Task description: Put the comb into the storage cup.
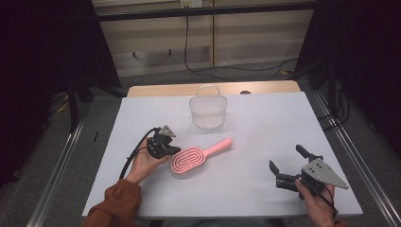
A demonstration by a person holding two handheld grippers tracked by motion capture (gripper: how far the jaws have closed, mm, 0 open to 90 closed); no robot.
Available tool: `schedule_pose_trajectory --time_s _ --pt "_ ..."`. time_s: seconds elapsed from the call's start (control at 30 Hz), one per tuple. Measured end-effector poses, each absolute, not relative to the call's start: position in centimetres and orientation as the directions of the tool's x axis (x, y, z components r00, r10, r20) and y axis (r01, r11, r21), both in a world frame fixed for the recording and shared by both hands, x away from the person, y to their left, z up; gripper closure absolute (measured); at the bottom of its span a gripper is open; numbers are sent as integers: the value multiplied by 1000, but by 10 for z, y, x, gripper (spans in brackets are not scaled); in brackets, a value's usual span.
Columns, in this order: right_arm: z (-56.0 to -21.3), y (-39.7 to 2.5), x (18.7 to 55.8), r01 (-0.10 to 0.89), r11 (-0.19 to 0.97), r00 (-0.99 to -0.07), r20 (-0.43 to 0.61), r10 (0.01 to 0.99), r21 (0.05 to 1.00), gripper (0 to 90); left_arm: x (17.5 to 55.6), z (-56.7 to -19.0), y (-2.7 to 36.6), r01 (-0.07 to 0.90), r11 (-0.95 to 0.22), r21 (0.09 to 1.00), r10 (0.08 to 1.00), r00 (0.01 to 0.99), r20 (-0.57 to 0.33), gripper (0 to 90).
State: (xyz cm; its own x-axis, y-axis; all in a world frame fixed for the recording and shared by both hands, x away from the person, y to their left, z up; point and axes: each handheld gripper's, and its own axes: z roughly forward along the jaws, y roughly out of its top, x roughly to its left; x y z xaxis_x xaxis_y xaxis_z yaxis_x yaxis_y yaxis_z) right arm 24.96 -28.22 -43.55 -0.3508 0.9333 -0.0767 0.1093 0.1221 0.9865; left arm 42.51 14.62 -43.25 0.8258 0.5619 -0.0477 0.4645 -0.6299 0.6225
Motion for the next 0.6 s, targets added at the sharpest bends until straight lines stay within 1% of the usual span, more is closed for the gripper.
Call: schedule_pose_trajectory --time_s 0.17,0.23,0.3,0.43,0.57,0.6 --pt "-435 -282 249 106 122 -352 -78 933 987 0 426 -430 155 472 -574 669 585 808 -68 896" --pt "-435 -282 249 106 122 -351 -78 933 987 0 425 -427 158 459 -555 693 593 803 -56 857" --pt "-435 -282 249 106 123 -352 -79 933 987 0 423 -423 162 441 -527 726 597 801 -54 843" --pt "-436 -283 250 108 122 -350 -77 934 987 0 419 -416 168 419 -480 771 609 792 -51 759" --pt "-435 -282 249 106 121 -349 -77 934 987 0 415 -415 172 420 -434 797 619 782 -75 611" --pt "-435 -282 249 106 121 -349 -77 934 987 0 414 -413 174 412 -433 802 622 780 -65 571"
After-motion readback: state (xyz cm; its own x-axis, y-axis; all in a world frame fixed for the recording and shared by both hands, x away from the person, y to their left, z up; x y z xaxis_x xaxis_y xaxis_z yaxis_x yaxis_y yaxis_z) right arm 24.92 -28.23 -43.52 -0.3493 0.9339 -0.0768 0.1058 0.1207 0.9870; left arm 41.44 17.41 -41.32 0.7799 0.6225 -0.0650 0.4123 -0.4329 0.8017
